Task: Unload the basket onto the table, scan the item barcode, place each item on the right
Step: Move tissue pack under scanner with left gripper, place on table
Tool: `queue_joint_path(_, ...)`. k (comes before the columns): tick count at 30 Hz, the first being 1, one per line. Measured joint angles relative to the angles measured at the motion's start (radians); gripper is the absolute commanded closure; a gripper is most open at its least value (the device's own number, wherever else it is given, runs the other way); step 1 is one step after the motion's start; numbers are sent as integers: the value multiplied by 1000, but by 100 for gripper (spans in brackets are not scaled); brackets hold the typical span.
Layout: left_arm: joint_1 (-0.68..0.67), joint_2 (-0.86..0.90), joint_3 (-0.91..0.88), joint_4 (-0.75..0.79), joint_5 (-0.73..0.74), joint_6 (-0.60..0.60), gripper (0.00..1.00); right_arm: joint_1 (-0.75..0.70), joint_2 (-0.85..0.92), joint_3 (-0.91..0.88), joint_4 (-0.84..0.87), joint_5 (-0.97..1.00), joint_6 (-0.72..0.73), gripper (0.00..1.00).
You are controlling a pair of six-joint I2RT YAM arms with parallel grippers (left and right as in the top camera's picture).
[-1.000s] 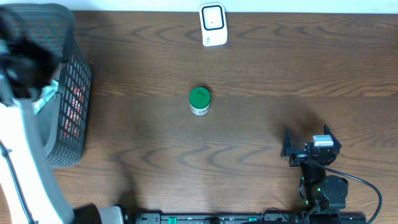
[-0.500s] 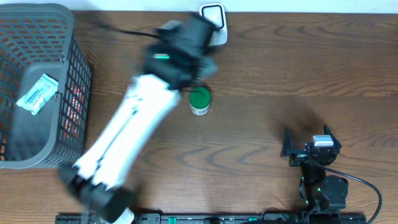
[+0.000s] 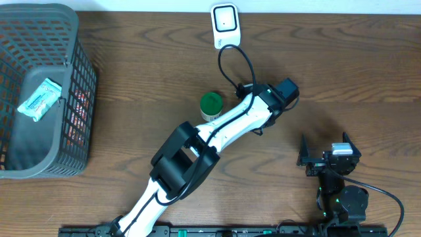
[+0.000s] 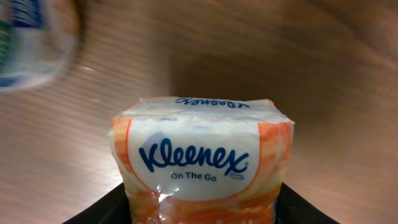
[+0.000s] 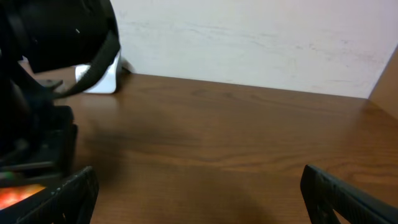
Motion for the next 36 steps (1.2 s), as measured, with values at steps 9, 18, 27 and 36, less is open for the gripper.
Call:
queue_joint_path(9, 8, 6, 7, 144, 101, -191, 2, 0, 0, 0, 0, 0, 0, 1)
queue_joint_path(18, 23, -162, 8, 153, 48, 76, 2, 0, 0, 0, 0, 0, 0, 1)
queue_joint_path(27, 232, -704, 34, 4, -39, 552, 2, 0, 0, 0, 0, 0, 0, 1)
queue_joint_path(36, 958, -913, 46, -177, -82, 701, 2, 0, 0, 0, 0, 0, 0, 1)
